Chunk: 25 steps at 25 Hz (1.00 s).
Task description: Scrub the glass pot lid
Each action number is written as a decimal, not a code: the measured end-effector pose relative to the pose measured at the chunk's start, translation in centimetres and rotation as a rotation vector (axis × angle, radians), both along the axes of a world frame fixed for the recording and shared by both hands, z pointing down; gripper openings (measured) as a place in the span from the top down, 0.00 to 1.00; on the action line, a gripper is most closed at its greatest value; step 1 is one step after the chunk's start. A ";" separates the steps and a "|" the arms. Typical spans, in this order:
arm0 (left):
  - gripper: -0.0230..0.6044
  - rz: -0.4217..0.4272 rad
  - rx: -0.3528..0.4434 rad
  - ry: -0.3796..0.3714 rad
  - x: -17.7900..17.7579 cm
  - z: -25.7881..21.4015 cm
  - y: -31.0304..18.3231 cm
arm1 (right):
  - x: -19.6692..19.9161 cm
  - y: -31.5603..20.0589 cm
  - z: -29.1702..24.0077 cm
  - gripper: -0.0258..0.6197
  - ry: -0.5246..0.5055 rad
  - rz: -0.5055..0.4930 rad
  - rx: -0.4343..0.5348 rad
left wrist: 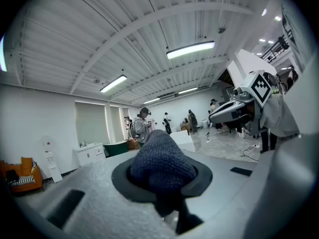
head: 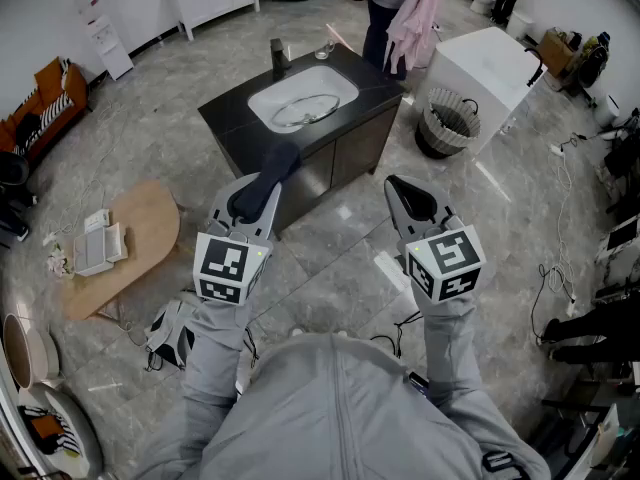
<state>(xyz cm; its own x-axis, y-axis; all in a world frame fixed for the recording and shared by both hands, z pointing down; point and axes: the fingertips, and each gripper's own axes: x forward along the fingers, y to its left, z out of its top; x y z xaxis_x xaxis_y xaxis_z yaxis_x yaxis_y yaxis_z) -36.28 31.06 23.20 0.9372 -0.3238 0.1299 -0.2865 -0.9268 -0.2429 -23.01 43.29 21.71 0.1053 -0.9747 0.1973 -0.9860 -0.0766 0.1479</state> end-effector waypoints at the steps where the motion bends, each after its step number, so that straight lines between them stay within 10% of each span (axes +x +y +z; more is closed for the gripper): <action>1: 0.83 -0.001 -0.001 -0.001 0.0 0.1 0.0 | 0.1 0.0 0.1 0.91 0.000 0.000 -0.002; 25: 0.83 -0.045 -0.006 -0.055 8.2 2.4 1.5 | 9.3 0.3 4.1 0.91 -0.125 -0.047 -0.030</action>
<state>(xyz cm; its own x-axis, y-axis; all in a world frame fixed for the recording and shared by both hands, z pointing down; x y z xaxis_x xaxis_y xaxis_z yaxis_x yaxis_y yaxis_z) -28.11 32.52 25.62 0.9131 -0.3644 0.1829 -0.3144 -0.9148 -0.2534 -13.67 43.61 25.79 0.0321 -0.9713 0.2356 -0.9993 -0.0270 0.0248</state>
